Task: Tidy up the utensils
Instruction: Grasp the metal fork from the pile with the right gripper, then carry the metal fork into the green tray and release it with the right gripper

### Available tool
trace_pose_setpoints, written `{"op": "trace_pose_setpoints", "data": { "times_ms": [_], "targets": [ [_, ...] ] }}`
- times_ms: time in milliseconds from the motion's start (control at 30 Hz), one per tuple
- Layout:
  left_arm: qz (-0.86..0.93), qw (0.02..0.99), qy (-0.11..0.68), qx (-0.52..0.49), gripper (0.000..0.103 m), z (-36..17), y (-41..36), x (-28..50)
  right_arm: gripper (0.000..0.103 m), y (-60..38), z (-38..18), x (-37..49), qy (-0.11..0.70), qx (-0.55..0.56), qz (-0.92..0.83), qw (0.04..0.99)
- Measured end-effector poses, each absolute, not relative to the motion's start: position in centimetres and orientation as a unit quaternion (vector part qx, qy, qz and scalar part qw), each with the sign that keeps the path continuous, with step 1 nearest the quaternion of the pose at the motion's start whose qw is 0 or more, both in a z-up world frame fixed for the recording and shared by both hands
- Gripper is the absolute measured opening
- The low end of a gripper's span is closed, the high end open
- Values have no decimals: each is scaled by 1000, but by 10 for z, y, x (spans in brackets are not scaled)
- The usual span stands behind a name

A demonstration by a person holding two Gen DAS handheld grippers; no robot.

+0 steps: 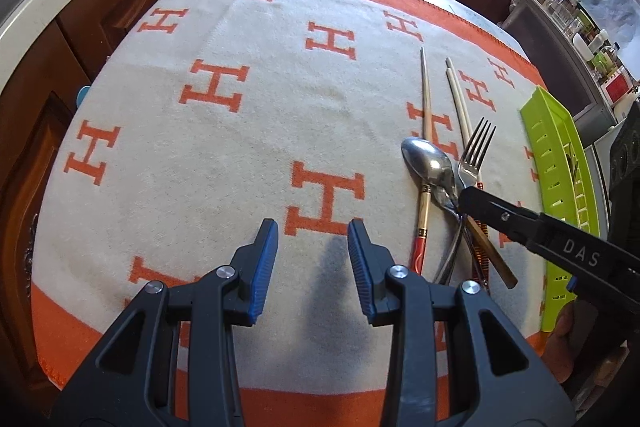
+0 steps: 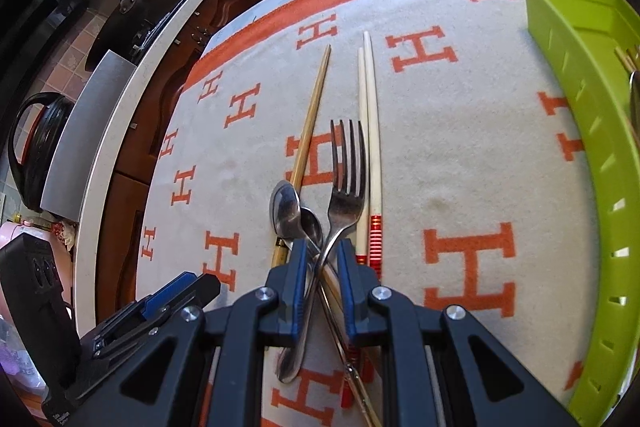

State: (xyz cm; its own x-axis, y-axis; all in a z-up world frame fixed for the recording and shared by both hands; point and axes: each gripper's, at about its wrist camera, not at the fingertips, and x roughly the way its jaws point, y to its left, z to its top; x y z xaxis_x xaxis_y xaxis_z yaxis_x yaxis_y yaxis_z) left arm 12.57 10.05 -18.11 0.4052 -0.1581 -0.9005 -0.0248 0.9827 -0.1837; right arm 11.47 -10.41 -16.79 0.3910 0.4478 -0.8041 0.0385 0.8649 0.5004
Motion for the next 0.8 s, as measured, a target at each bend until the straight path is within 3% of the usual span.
{"op": "trace_pose_setpoints", "data": {
  "times_ms": [267, 433, 800],
  "targets": [
    [-45, 836, 541, -83, 33, -183, 100, 129, 8, -102, -170, 118, 529, 228, 126, 808],
    [-45, 836, 540, -85, 33, -183, 100, 129, 3, -88, -160, 112, 509, 174, 111, 836],
    [-45, 836, 540, -84, 35, -184, 99, 129, 4, -77, -161, 111, 507, 141, 120, 842]
  ]
}}
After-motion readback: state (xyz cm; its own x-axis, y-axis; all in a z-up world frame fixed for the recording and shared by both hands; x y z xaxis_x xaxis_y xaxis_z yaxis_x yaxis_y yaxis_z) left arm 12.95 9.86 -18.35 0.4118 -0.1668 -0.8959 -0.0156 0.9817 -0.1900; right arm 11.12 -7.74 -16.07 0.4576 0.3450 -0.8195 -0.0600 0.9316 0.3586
